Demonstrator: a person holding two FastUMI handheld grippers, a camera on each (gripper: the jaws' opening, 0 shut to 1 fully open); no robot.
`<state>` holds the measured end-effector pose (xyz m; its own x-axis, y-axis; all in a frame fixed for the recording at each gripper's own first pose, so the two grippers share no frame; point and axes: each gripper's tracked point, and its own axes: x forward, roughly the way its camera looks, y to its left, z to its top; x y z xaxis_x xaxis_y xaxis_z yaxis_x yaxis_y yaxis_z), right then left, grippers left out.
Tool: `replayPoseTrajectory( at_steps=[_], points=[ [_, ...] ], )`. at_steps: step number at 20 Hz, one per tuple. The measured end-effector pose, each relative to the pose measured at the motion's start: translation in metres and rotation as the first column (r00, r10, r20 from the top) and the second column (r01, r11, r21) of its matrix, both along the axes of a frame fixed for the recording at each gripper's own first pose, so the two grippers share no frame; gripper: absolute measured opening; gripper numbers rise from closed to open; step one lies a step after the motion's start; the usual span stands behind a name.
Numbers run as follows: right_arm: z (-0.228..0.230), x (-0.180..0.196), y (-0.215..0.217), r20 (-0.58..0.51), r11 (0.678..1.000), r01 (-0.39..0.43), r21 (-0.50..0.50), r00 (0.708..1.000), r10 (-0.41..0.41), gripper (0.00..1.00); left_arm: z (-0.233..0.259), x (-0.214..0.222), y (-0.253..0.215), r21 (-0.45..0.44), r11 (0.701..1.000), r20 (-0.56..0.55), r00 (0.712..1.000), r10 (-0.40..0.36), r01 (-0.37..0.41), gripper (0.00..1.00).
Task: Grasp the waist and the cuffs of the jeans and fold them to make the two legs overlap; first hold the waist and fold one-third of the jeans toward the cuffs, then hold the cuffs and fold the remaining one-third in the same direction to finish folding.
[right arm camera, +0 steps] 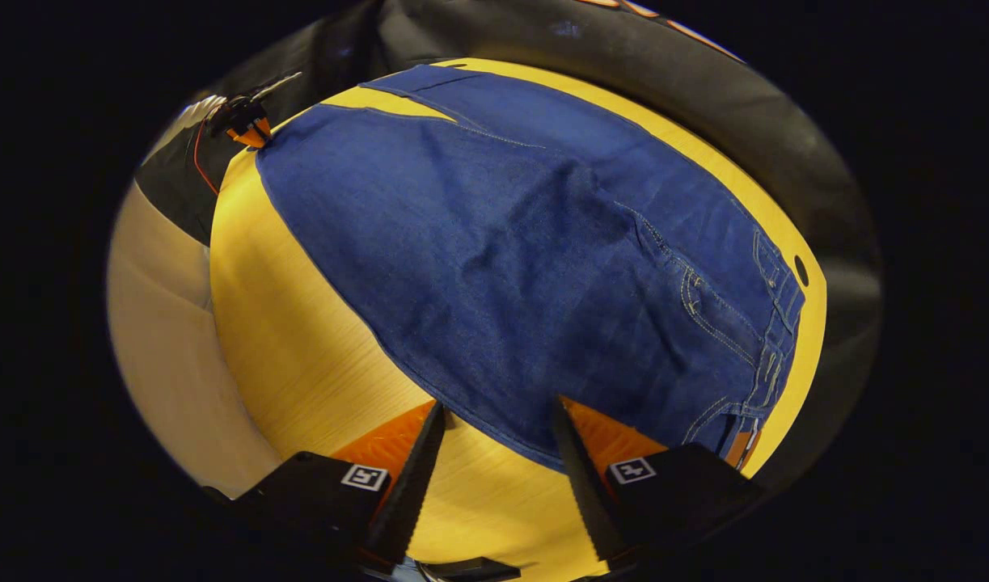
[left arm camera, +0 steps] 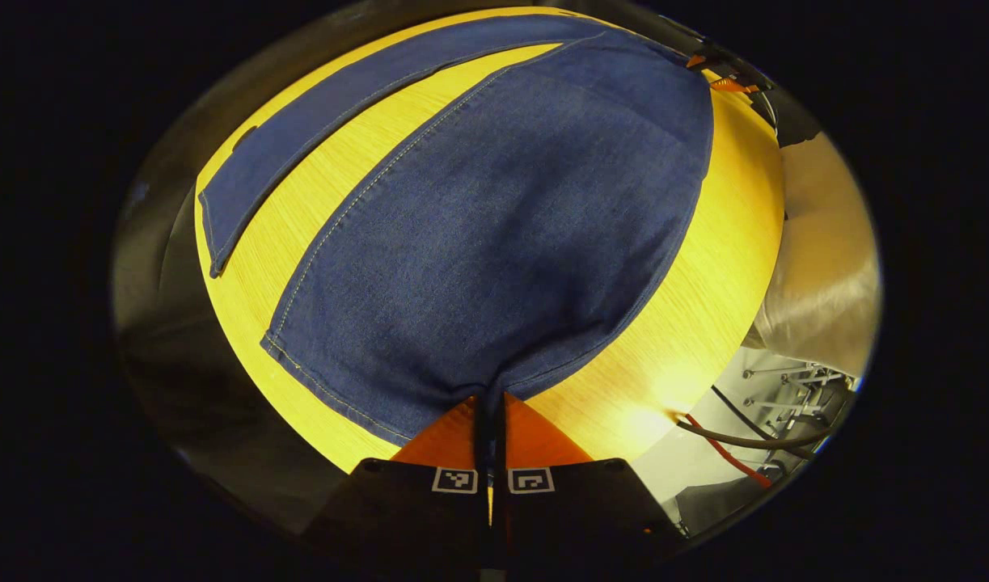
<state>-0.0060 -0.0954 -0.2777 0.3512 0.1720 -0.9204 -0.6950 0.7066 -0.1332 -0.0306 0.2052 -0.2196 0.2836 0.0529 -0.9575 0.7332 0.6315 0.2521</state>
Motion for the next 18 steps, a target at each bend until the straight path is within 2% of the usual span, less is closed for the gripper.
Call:
replayPoseTrajectory(
  at_steps=[2, 3, 4, 6, 8, 9, 11, 15, 18],
  points=[
    [0.000, 0.008, 0.000, 0.003, 0.999, -0.034, -0.001, 0.999, 0.034, 0.62, 0.000, 0.000, 0.000, -0.001, 1.000, 0.000, 1.000, 0.004, -0.004, 0.00],
    [0.000, 0.014, 0.002, 0.012, 0.999, -0.047, 0.002, 0.999, 0.047, 0.55, -0.001, 0.000, 0.001, -0.002, 1.000, -0.001, 1.000, 0.004, -0.004, 0.00],
    [0.005, 0.024, 0.003, 0.029, 0.999, -0.053, 0.001, 0.998, 0.053, 0.42, -0.001, -0.001, 0.001, -0.003, 1.000, -0.003, 1.000, 0.001, -0.001, 0.00],
    [0.010, 0.035, -0.001, 0.036, 1.000, -0.002, 0.005, 0.999, 0.001, 0.15, -0.001, -0.001, 0.002, -0.006, 1.000, -0.010, 1.000, -0.008, 0.008, 0.00],
    [0.015, 0.042, -0.013, 0.031, 0.994, 0.109, 0.021, 0.993, -0.110, 0.14, -0.002, -0.001, 0.002, -0.019, 1.000, -0.016, 1.000, -0.022, 0.021, 0.00],
    [0.016, 0.041, -0.015, 0.029, 0.988, 0.154, 0.023, 0.987, -0.155, 0.10, -0.001, -0.001, 0.001, -0.024, 0.999, -0.016, 0.999, -0.028, 0.027, 0.00],
    [0.019, 0.045, -0.020, 0.040, 0.974, 0.227, 0.003, 0.973, -0.227, 0.10, 0.000, -0.001, -0.001, -0.032, 0.999, -0.004, 0.999, -0.036, 0.036, 0.00],
    [0.018, 0.045, -0.027, 0.083, 0.958, 0.283, -0.052, 0.957, -0.278, 0.06, 0.000, 0.000, 0.001, -0.050, 0.999, 0.029, 1.000, -0.004, 0.005, 0.00],
    [0.022, 0.044, -0.032, 0.124, 0.921, 0.384, -0.060, 0.919, -0.375, 0.04, 0.002, 0.002, 0.002, -0.104, 0.993, 0.104, 0.992, 0.075, -0.064, 0.00]
  ],
)
